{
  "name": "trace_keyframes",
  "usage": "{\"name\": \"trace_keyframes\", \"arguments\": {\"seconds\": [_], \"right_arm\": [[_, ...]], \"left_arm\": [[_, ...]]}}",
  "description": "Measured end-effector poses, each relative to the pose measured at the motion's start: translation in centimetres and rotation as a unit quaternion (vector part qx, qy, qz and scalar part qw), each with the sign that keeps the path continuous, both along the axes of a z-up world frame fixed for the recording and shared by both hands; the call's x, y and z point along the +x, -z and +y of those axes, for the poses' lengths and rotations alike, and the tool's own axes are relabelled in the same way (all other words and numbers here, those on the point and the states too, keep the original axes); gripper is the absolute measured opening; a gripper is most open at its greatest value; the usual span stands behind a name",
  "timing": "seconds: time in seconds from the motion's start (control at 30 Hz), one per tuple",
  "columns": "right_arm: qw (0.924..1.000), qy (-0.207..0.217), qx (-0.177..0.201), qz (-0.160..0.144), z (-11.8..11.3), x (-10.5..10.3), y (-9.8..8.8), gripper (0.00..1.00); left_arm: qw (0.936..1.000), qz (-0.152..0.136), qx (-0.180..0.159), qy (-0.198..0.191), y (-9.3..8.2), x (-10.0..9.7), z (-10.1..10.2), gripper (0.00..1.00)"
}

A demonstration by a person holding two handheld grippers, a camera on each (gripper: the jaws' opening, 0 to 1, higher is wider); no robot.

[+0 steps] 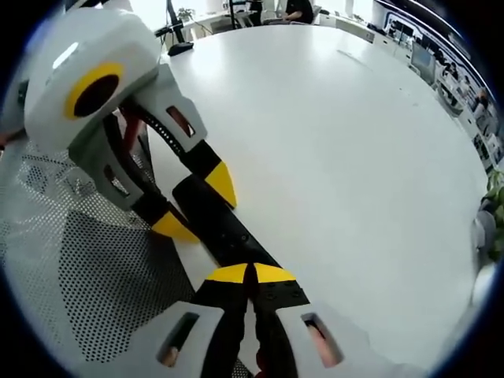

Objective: Press the specified remote control buttons in sequence, fully releasing each button before pressing the next.

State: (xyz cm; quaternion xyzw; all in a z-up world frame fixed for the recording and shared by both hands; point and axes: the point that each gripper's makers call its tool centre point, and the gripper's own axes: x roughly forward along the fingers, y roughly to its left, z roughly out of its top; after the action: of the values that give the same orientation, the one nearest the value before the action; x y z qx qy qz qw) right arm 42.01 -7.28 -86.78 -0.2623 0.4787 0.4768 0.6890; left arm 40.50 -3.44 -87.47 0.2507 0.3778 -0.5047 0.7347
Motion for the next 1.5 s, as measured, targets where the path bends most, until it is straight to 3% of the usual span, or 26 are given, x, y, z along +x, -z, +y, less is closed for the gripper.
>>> {"name": "trace_keyframes", "arguments": {"seconds": [0.47,0.7,0.93,1.13,1.27,1.5], "right_arm": [[0.9991,0.032,0.008,0.027,-0.1,0.0,0.0,0.0],[0.9994,0.024,0.005,0.025,-0.1,0.1,0.0,0.0],[0.9975,0.044,0.039,0.039,0.7,0.3,-0.7,0.0],[0.9992,0.009,0.034,0.022,1.3,-0.2,-0.5,0.0],[0.9998,-0.008,0.01,0.017,1.1,-0.5,0.1,0.0],[0.9998,-0.002,0.015,0.016,1.2,-0.4,0.0,0.0]], "left_arm": [[0.9999,-0.003,0.008,0.012,0.0,-0.1,-0.1,0.24],[0.9998,-0.002,0.011,0.016,0.0,-0.2,-0.3,0.24],[0.9995,-0.001,0.012,0.029,0.0,-0.6,-0.6,0.24],[0.9989,-0.002,0.014,0.045,0.0,-1.0,-1.0,0.24],[0.9988,-0.001,0.014,0.046,0.0,-1.0,-1.0,0.24],[0.9989,0.0,0.011,0.045,0.0,-1.0,-1.0,0.24]]}}
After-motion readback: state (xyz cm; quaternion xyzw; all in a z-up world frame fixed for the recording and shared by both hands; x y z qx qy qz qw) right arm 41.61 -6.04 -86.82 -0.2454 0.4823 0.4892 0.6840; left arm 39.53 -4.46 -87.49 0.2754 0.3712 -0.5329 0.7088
